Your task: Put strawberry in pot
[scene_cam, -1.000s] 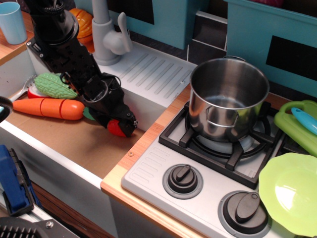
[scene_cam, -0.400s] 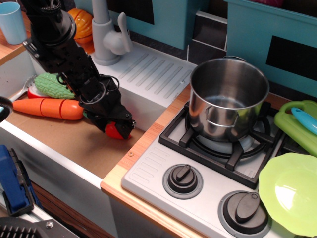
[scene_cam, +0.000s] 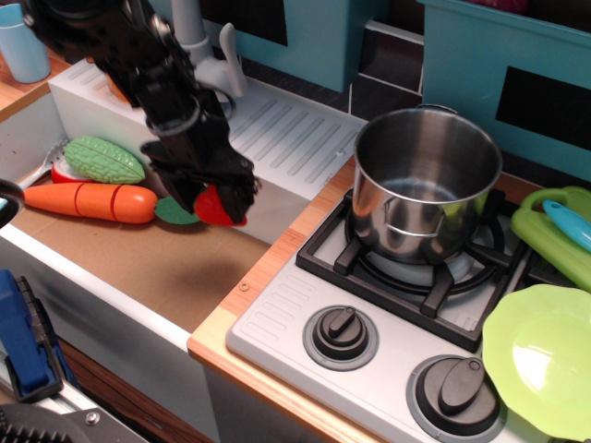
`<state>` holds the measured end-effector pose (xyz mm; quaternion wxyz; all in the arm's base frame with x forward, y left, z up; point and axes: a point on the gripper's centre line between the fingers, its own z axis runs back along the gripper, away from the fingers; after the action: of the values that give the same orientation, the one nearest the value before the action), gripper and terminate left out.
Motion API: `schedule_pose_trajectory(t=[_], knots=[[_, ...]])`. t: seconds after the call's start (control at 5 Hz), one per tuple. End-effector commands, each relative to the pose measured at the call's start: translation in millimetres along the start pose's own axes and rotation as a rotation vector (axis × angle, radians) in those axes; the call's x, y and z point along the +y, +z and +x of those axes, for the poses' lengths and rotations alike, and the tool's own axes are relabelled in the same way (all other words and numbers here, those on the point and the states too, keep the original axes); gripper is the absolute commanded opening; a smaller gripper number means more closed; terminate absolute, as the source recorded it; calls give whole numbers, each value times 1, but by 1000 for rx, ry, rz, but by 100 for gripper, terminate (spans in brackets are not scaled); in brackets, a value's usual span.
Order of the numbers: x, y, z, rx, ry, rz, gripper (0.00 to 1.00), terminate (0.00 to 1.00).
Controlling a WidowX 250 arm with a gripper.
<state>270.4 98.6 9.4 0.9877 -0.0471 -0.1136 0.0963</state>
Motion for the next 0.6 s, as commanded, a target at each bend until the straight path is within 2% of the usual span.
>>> schedule_pose_trajectory(t=[0.0, 0.2, 0.4], knots=[[-24, 58, 14, -55, -6, 72, 0, 0], [-43, 83, 23, -96, -23, 115, 0, 0], [-66, 105, 41, -138, -96, 125, 0, 0]])
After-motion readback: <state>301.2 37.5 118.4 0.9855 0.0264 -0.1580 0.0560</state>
